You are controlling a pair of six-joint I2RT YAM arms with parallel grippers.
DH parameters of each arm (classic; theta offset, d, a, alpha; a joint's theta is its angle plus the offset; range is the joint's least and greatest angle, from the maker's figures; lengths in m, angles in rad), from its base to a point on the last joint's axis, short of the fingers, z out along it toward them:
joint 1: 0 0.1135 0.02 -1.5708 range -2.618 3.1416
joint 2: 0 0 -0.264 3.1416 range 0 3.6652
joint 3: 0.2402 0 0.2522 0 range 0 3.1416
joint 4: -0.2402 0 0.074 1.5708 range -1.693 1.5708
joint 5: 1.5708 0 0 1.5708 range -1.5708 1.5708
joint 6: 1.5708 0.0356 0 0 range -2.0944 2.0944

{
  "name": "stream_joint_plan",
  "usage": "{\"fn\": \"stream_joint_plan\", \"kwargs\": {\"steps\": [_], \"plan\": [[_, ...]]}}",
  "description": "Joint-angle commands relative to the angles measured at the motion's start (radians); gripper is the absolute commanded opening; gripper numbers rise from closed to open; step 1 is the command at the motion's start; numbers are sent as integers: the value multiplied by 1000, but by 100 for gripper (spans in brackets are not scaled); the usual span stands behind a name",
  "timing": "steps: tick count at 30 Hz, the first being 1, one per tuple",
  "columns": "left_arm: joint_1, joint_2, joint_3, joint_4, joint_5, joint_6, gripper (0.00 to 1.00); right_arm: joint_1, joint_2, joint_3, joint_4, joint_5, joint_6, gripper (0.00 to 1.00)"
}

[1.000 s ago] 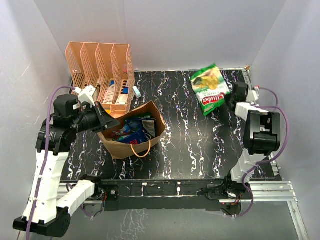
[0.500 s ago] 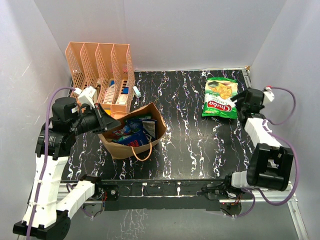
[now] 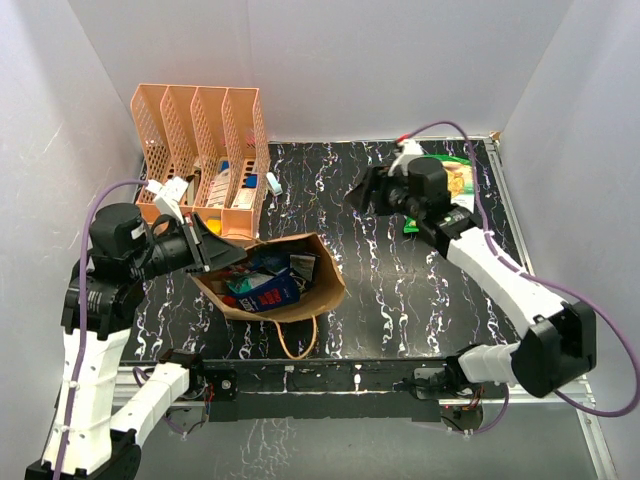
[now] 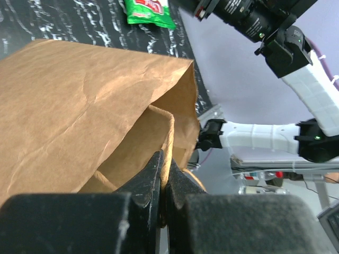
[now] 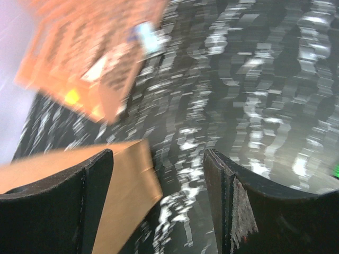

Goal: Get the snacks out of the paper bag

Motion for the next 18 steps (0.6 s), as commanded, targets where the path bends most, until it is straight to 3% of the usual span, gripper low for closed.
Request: {"fn": "stream_joint_plan", "kwargs": {"steps": [1,9,11,14,18], "plan": [[0,-56,-40,101,145,-131,0,153,-129,94,7,-244,-219,66],[0,-128,-109,147,176,-190,0,372,-262,101,-79,-324,-458,58],[-1,-138,-117,163,176,-201,0,427,-248,142,-157,-327,-530,48],[0,-142,-124,160,184,-204,0,542,-220,209,-256,-278,-582,48],[0,-147,-123,153,191,-201,0,739,-193,236,-256,-155,-624,49]]}}
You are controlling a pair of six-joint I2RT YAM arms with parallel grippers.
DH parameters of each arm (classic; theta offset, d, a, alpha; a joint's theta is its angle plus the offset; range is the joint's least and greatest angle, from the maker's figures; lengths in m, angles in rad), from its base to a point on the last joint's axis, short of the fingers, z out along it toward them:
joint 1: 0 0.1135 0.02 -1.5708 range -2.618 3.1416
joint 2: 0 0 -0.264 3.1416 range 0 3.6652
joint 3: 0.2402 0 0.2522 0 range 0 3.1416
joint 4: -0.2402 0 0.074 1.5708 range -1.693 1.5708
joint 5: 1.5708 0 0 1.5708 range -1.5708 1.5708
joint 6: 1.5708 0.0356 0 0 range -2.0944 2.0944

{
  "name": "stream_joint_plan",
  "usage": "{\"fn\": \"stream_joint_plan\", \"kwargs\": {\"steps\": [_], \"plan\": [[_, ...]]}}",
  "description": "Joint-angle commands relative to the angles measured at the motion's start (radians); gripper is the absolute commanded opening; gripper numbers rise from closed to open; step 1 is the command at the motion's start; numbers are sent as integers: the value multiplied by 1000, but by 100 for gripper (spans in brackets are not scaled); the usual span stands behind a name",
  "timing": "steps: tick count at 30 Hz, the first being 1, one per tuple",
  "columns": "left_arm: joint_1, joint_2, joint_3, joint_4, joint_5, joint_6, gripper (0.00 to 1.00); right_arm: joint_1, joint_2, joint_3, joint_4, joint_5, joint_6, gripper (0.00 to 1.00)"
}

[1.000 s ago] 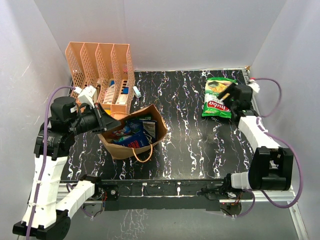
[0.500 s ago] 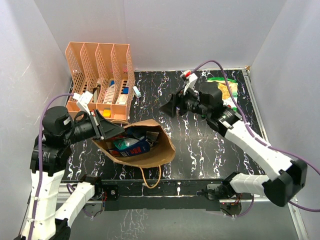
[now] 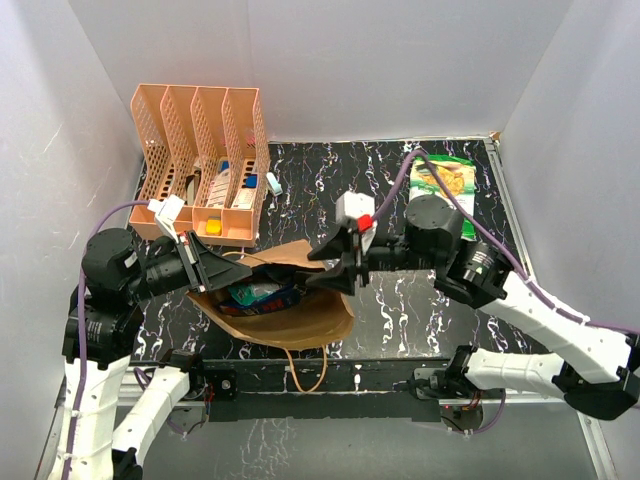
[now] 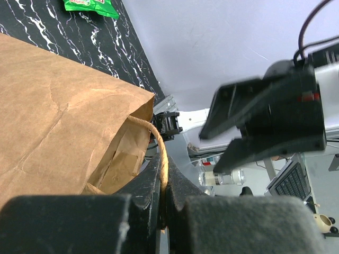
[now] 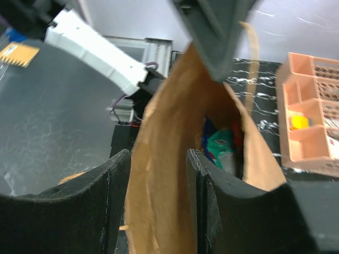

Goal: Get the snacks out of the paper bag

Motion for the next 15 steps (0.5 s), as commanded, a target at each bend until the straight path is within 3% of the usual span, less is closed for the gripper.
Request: {"fn": "stream_joint_plan", "kwargs": {"steps": [1,4,7,10,15], "plan": [[0,-16,1,26,56,-22,0,191,30,62,-46,151,-122,48],[0,-20,5,19,55,-18,0,325,76,53,-48,309,-210,47],[-1,-18,11,11,50,-13,0,415,125,11,10,599,-274,47],[0,-16,19,12,48,-11,0,452,149,-72,134,801,-346,49],[-1,-9,28,-1,51,5,0,457,171,-216,365,996,-417,52]]}}
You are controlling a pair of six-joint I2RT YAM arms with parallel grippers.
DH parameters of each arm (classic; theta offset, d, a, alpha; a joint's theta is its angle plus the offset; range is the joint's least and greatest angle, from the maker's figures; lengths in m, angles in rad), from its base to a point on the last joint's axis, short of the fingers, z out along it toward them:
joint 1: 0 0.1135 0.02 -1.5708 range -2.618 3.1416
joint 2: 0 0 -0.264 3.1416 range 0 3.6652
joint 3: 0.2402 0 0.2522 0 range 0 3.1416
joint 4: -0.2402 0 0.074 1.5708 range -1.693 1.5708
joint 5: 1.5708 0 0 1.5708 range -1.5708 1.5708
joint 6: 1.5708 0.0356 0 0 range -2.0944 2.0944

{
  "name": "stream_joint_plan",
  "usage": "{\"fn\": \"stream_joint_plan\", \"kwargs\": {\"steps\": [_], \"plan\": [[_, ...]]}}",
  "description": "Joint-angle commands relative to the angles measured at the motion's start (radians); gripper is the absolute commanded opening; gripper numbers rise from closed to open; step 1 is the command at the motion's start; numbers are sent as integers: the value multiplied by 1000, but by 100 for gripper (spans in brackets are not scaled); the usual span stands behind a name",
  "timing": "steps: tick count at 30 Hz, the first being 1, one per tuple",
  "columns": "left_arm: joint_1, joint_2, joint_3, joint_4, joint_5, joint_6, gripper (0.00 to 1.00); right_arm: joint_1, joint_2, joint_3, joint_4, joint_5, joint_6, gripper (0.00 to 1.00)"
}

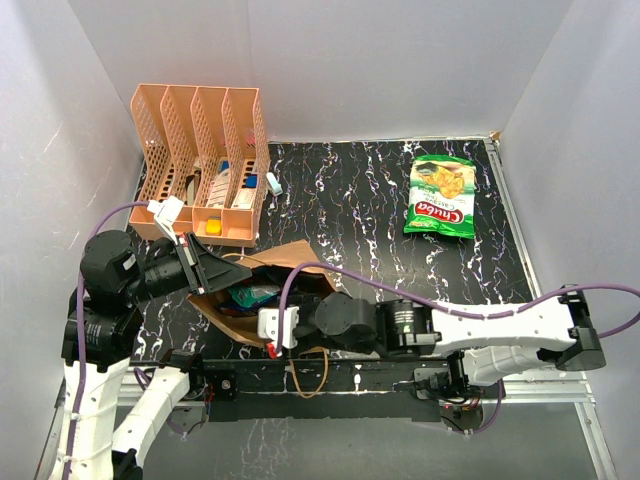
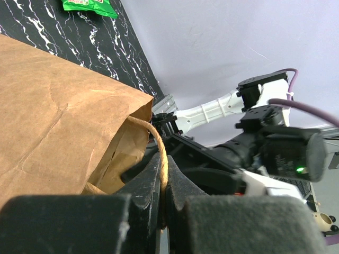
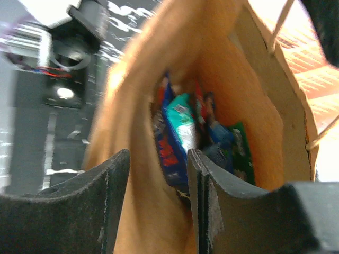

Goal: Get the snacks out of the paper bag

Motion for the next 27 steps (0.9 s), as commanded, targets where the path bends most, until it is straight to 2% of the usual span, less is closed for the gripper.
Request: {"fn": "stream_joint_plan", "kwargs": {"steps": [1,4,7,27], "plan": [[0,1,30,-6,46,9,0,3,6,-99,298,298,-122,53],[0,8,36,-17,51,24,0,2,40,-140,376,412,-156,58],[-1,18,41,-33,59,44,0,-14,58,-160,412,463,-175,59],[-1,42,114,-87,107,104,0,-206,139,-243,468,286,-236,60]]}}
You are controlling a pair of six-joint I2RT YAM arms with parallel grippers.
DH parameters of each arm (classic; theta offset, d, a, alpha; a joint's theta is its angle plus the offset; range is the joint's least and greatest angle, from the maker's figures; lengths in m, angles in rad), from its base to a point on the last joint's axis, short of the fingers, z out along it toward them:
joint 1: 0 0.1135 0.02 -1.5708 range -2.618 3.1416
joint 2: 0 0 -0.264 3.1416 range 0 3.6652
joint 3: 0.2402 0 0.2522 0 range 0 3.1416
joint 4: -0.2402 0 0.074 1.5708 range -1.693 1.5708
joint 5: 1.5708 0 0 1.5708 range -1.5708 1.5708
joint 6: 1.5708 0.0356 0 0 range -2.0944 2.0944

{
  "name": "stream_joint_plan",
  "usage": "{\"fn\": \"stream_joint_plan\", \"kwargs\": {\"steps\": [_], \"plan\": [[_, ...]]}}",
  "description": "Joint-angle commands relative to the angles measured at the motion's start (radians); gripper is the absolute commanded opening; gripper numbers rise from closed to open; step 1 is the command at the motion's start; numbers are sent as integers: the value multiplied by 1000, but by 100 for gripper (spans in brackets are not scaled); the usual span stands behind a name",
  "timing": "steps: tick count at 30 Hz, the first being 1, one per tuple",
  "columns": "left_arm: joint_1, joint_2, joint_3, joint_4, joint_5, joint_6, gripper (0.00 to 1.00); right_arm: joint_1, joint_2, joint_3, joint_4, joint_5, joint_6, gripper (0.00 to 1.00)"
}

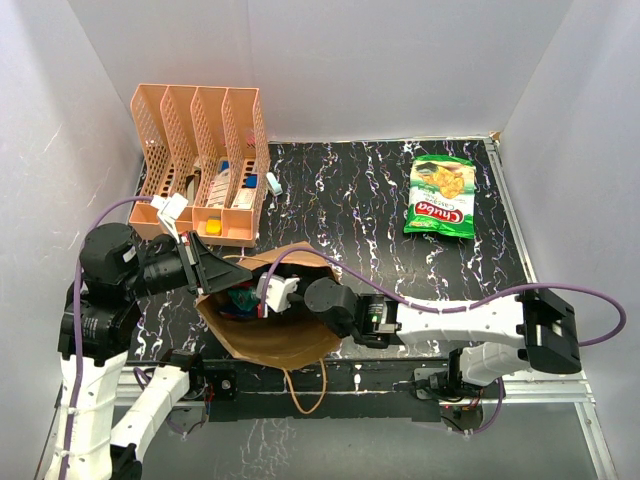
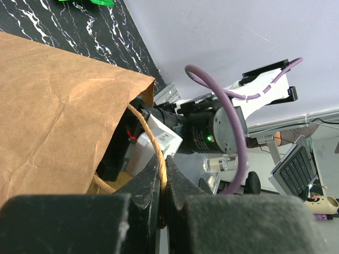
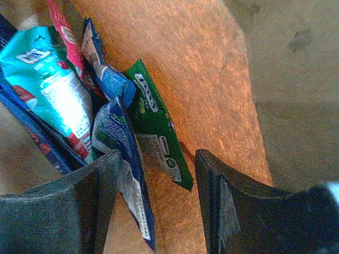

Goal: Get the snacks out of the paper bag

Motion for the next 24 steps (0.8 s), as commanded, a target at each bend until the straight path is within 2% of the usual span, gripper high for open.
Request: {"fn": "stream_joint_plan", "kwargs": {"steps": [1,7,10,13,18,24], "plan": [[0,-6,48,-12,63,16,0,-28,11,-25,70,-52,-32,60],[0,-5,45,0,63,19,0,-29,53,-59,72,-128,3,57],[0,6,44,-12,64,25,0,-29,79,-46,72,-118,31,44],[0,28,58,-38,56,40,0,-27,79,-39,70,-134,77,25],[0,50,74,-77,16,62,0,-26,5,-40,54,-233,157,8],[0,25,40,-60,-37,32,0,-21,-110,-30,-21,-372,214,7]]}}
